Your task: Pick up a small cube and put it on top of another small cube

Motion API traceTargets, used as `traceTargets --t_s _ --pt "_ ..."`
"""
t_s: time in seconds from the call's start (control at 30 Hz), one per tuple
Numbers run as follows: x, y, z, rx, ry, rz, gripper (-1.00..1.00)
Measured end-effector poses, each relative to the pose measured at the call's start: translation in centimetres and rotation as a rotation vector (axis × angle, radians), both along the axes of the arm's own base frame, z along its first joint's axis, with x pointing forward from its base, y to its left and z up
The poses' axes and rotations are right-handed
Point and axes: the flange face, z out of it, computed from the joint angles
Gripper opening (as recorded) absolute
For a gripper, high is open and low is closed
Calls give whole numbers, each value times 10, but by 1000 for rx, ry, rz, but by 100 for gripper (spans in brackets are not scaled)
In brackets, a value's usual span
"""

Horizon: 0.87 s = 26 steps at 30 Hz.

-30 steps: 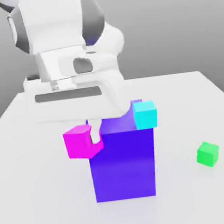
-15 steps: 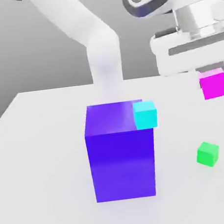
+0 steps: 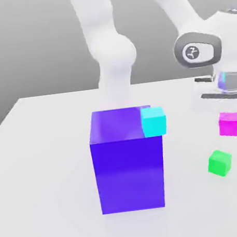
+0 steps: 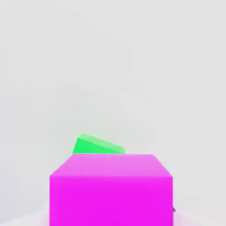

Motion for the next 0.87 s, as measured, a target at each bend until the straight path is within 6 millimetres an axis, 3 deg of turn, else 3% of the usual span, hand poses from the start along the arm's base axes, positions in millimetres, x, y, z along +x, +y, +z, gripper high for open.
traceTargets --t_s 0.07,0.27,0.3,0.73,0.87 --pt "0 1 -12 -1 5 -2 -100" --pt "0 0 -13 -7 9 -2 -100" --pt "0 0 -13 -8 9 -2 100" --pt "0 0 -14 -3 5 -3 100" --pt "0 -2 1 -4 1 -6 100"
